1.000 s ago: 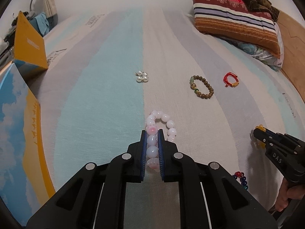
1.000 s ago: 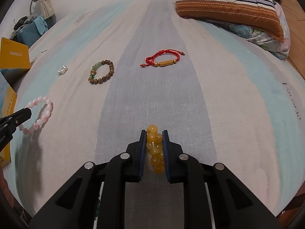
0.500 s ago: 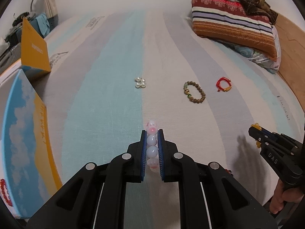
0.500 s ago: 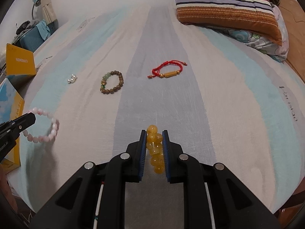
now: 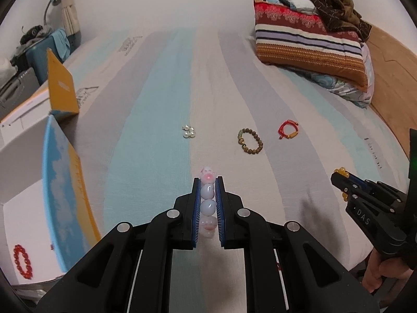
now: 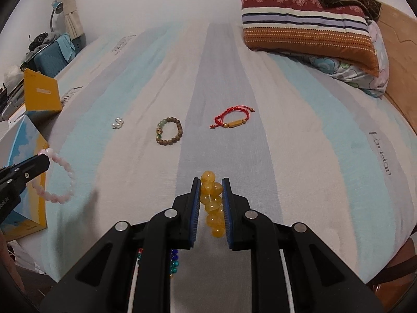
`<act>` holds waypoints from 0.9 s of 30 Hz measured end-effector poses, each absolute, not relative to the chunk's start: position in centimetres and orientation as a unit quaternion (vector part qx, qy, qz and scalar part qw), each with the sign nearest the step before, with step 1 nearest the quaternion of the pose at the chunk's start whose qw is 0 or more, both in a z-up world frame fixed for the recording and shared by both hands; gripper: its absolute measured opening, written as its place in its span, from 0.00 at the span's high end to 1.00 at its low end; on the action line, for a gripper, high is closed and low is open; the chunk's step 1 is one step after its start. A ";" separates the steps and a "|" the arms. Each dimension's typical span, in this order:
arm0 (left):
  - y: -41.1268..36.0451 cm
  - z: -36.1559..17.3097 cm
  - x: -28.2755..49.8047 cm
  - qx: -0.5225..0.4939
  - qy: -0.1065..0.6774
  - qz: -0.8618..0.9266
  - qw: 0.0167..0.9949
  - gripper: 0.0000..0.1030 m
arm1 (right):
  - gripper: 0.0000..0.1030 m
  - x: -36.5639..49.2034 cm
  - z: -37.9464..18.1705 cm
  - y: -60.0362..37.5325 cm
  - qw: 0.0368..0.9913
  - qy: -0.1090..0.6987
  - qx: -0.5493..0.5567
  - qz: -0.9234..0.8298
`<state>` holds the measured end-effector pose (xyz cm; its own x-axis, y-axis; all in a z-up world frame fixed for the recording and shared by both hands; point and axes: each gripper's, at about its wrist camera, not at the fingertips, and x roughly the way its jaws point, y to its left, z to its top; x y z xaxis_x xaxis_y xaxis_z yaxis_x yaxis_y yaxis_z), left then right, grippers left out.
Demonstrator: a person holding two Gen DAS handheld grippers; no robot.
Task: Organize jewelry
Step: 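Lift both bracelets and carry them into the white box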
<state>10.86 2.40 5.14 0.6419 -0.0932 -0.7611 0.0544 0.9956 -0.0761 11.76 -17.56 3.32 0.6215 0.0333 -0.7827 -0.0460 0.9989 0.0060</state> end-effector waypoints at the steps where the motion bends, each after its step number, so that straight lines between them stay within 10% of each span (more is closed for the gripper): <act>1: 2.5 5.4 10.7 -0.023 0.419 -0.040 0.907 0.90 | 0.85 11.6 3.5 -17.4 0.901 0.434 -0.007 0.023; 27: 8.9 13.4 4.0 -0.027 0.366 0.018 0.930 0.90 | 0.85 9.0 9.7 -7.0 0.904 0.417 -0.029 0.088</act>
